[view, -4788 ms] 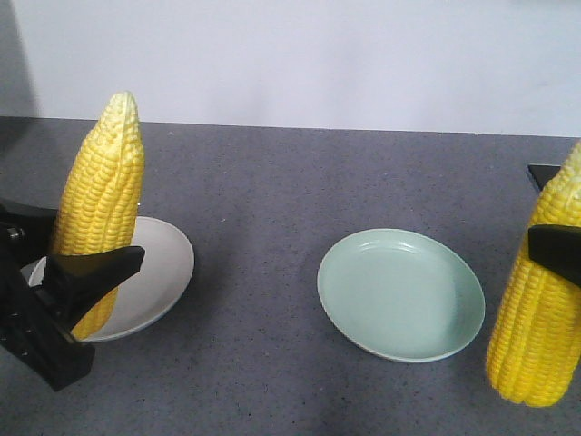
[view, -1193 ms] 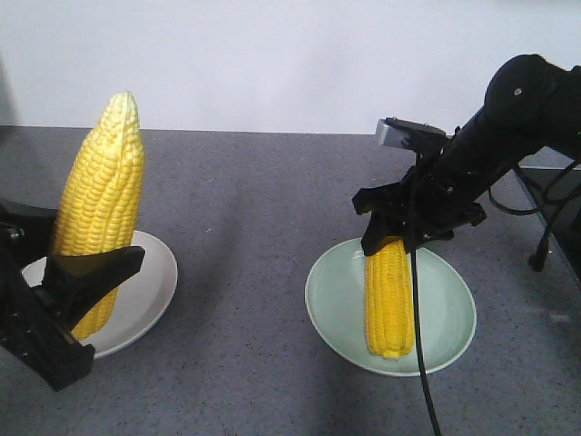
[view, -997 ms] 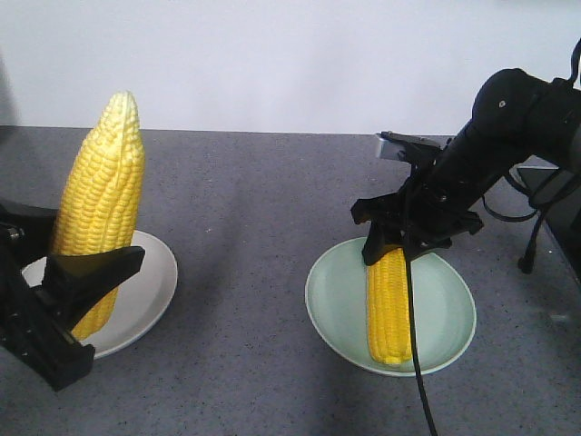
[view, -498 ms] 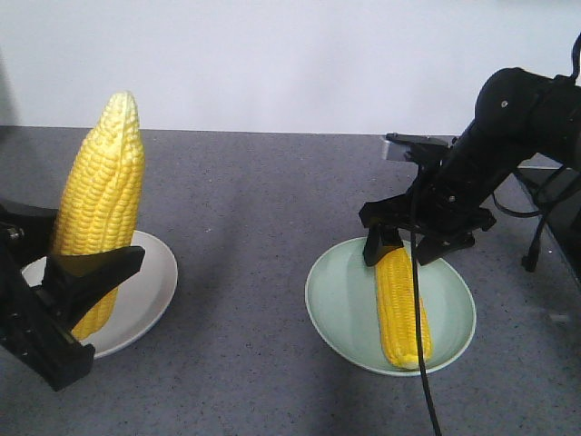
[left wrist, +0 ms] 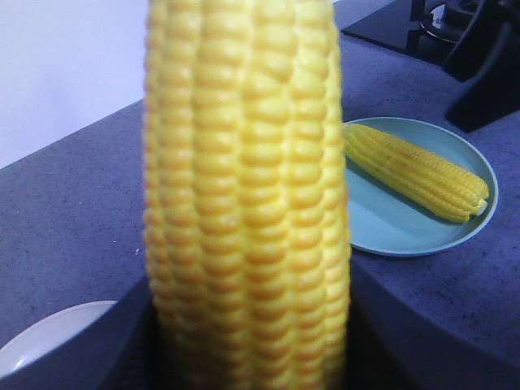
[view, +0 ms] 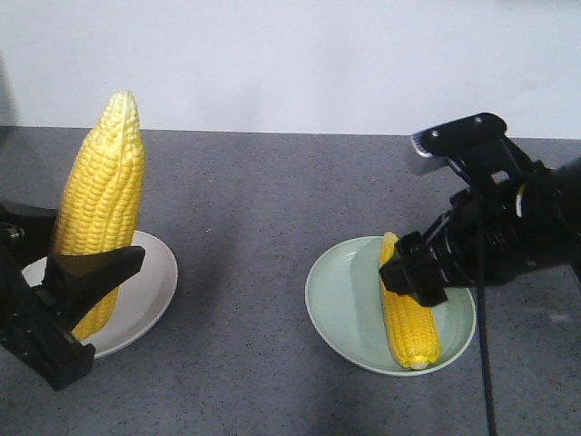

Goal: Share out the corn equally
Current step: 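Open the right gripper and withdraw it from the pale green plate, then tilt the left gripper's cob down onto the cream plate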

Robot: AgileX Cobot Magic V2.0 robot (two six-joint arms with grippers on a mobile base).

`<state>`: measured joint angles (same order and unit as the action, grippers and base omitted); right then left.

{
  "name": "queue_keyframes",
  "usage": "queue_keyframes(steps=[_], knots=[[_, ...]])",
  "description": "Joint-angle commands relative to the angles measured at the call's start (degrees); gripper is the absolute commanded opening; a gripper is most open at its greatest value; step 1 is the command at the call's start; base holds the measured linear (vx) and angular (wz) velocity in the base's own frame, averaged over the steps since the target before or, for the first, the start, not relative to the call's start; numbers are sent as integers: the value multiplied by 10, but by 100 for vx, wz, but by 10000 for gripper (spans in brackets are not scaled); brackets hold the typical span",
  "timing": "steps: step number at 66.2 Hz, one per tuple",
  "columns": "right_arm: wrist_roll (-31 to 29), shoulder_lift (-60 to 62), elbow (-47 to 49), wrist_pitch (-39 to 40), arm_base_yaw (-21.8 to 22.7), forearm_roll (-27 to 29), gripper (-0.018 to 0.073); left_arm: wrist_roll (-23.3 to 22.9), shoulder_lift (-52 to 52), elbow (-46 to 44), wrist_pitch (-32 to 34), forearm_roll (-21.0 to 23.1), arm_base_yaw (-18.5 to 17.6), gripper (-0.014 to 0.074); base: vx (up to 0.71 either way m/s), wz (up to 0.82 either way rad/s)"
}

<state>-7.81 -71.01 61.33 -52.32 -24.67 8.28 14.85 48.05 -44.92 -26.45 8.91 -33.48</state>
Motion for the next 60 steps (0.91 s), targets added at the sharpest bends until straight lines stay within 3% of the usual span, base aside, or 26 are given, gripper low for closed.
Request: queue_keyframes(steps=[1, 18, 25, 35, 45, 60], knots=[[3, 68, -30, 45, -18, -17, 562, -5, -4, -16, 47, 9, -1, 227, 0, 0], [3, 157, -91, 48, -31, -19, 562, -31, -1, -19, 35, 10, -1, 227, 0, 0], [3, 173, -93, 48, -31, -19, 562, -32, 13, -33, 11, 6, -1, 227, 0, 0], [5, 178, -93, 45, -31, -15, 562, -74, 58, -88, -49, -21, 3, 227, 0, 0], [5, 178, -93, 45, -31, -15, 562, -114, 104, -148, -121, -61, 46, 227, 0, 0], [5, 178, -93, 45, -31, -15, 562, -117, 182, -205, -202, -67, 129, 227, 0, 0]])
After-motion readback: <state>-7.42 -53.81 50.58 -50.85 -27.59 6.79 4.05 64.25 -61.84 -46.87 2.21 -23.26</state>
